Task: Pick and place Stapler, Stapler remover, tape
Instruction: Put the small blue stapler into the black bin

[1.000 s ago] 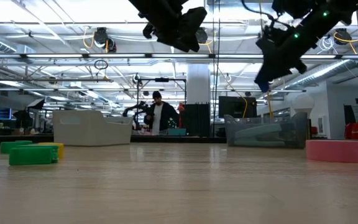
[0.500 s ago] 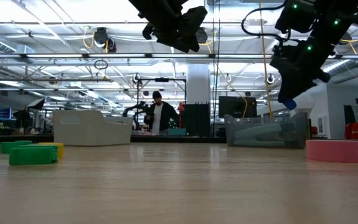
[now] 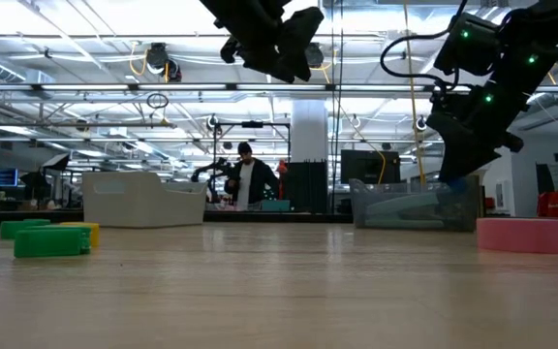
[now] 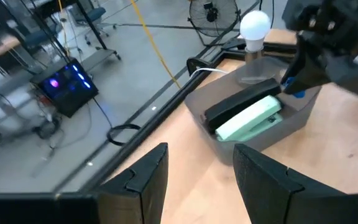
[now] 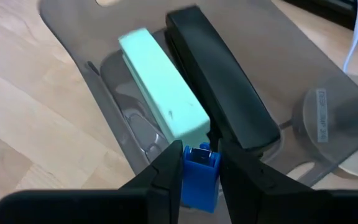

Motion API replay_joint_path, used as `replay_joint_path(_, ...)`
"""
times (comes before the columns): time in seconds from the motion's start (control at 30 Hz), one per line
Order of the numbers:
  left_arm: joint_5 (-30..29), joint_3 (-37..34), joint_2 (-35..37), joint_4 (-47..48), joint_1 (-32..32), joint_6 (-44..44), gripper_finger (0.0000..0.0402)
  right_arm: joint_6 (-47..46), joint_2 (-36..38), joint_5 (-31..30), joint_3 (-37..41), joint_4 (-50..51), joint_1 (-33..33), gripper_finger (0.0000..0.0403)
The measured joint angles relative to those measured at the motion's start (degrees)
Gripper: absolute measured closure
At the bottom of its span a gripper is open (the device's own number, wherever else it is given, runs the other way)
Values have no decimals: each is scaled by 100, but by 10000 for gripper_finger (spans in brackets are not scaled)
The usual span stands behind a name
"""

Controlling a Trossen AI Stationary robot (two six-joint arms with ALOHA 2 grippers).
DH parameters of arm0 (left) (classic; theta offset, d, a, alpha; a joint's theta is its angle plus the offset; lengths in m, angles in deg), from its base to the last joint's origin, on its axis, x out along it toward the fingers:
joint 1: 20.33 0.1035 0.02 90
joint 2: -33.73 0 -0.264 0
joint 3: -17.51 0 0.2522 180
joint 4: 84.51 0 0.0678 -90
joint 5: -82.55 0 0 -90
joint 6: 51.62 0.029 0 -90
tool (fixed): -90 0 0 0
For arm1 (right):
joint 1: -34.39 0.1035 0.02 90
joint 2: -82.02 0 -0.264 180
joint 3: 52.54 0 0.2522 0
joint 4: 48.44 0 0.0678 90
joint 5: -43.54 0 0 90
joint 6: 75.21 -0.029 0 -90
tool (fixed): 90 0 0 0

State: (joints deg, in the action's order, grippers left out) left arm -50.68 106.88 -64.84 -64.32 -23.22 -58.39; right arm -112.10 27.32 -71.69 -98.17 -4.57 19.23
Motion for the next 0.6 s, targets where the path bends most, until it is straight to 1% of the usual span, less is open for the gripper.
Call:
replay_joint_path(0.07,250,2,2,187,35,-492,220,1,2,-2,2,-21,-1,324)
replay_joint_path(0.13,894,2,2,501,202,-1004,220,4,2,-4,2,7,-2,325)
replay_joint_path(0.2,1617,-8,2,802,450,-1184,220,10,2,-11,4,6,-5,324)
replay_joint_path(0.23,1946,-59,2,801,564,-1190,220,14,0,-11,4,6,-19,324)
replay_joint_path(0.33,2680,-386,4,302,774,-1202,220,19,-61,-10,4,8,-52,320)
replay_joint_path(0.43,3098,-764,108,-433,861,-1170,220,70,-157,-8,6,-18,-61,320)
replay_joint_path(0.53,3553,-1104,206,-1400,966,-1028,220,147,-224,-2,6,-17,-61,320)
replay_joint_path(0.6,3979,-1449,307,-1686,1060,-1038,220,152,-267,4,6,-33,-61,320)
